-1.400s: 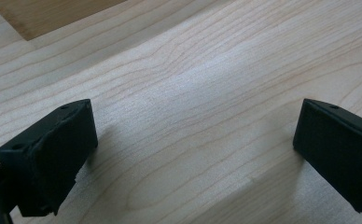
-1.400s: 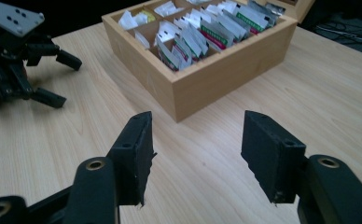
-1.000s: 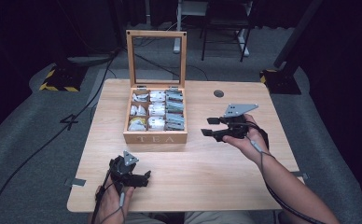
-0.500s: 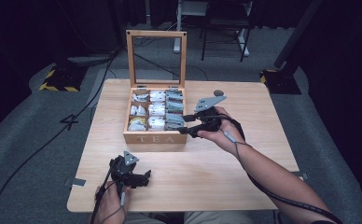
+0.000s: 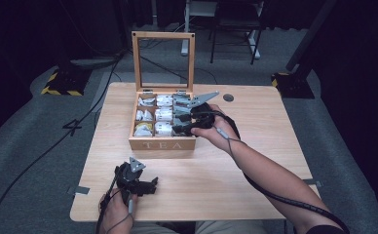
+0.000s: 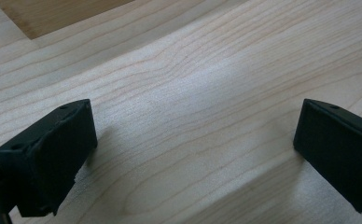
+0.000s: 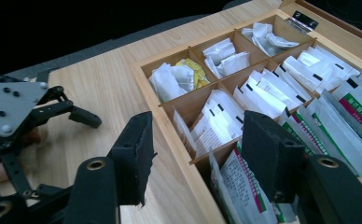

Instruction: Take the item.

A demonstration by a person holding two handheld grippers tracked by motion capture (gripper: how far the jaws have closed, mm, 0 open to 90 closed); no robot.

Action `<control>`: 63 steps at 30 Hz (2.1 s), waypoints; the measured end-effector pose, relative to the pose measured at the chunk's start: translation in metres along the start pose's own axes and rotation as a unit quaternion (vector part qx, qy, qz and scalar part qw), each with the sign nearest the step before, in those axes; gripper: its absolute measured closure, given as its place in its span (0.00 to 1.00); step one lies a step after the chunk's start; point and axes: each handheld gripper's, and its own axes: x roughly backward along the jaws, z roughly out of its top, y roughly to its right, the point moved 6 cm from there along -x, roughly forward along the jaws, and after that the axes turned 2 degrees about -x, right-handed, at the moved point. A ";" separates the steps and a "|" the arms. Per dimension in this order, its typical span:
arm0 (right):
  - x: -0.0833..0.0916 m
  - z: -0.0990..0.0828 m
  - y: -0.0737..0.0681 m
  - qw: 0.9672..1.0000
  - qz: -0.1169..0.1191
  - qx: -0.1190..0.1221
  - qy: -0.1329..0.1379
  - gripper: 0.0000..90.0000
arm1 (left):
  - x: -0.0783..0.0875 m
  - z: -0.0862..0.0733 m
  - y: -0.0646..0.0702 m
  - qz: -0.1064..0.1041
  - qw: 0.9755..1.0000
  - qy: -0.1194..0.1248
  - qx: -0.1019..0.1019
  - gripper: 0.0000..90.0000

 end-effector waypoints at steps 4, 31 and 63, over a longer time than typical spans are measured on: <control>-0.008 0.004 0.004 1.000 -0.007 0.002 -0.009 0.53 | 0.000 0.000 0.000 0.000 1.000 0.000 0.000 0.00; -0.077 0.000 0.008 0.995 0.009 -0.025 -0.093 0.78 | 0.000 0.000 0.000 0.000 1.000 0.000 0.000 0.00; -0.101 -0.009 0.002 0.990 0.009 0.006 -0.144 1.00 | 0.000 0.000 0.000 0.001 1.000 0.001 0.000 0.00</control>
